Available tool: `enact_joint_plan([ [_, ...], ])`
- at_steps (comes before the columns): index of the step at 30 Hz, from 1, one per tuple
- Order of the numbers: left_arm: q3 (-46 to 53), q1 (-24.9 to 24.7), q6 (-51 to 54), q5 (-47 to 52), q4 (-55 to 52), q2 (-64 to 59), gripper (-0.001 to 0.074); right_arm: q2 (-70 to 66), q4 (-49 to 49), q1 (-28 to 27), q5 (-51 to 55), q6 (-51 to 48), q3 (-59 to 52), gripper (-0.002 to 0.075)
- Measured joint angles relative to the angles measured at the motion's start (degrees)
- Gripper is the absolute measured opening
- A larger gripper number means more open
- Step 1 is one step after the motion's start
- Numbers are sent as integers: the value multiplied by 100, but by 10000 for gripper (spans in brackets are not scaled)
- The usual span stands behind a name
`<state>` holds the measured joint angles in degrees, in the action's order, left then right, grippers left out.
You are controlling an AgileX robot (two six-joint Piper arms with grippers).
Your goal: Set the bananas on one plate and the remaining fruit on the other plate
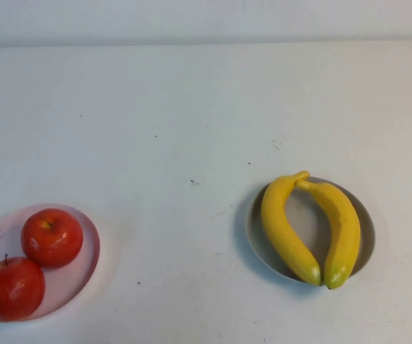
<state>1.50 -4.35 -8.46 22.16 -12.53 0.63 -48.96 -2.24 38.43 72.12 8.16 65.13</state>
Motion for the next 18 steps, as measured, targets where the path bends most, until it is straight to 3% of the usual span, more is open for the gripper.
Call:
enact_joint_plan([
  [8,0,0,0,0,0,0,-3,907,-14,0,-383,-214,-1074,-15],
  [12,0,0,-4,0,0,0,-3,1365,-85,-306,-2043,-415,-2347,-15],
  [18,0,0,-13,0,0,0,-3,2571,-332,-1781,-5152,-494,-4698,-15],
])
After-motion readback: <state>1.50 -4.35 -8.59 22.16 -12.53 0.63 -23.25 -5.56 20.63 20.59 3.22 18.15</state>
